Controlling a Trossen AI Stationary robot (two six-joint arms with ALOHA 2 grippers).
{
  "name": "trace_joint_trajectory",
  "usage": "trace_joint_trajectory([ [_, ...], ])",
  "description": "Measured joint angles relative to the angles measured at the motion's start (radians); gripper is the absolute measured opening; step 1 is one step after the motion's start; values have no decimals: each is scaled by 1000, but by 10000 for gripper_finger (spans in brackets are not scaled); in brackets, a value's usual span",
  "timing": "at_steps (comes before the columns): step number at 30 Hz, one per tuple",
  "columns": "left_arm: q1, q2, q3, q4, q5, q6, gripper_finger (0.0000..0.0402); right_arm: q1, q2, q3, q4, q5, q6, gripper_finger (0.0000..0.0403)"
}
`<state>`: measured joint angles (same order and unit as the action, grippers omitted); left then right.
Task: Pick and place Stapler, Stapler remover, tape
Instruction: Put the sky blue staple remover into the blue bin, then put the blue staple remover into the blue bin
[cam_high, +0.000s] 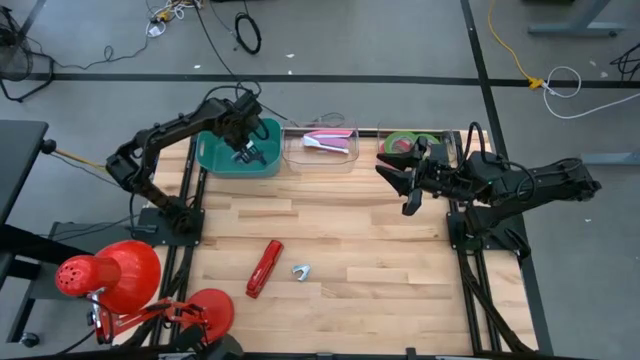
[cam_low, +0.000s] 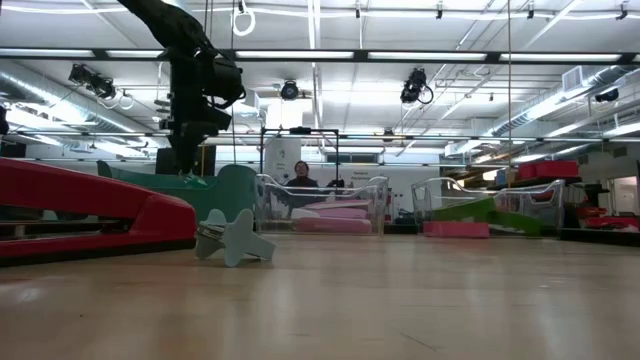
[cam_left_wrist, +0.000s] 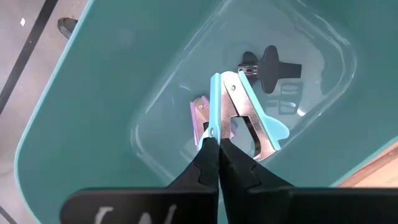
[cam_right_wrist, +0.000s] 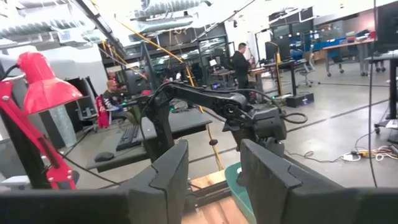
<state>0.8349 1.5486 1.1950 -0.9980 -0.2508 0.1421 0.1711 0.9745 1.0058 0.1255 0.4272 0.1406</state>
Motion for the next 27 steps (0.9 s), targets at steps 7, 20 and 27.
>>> trace_joint_trajectory([
  [7,0,0,0,0,0,0,22,0,0,0,0,2,-3,146],
  [20,0,0,0,2,-13,-53,112,0,0,0,0,3,-5,146],
  [27,-33,-16,13,-49,-21,-105,187,-1,0,0,0,6,-18,146],
])
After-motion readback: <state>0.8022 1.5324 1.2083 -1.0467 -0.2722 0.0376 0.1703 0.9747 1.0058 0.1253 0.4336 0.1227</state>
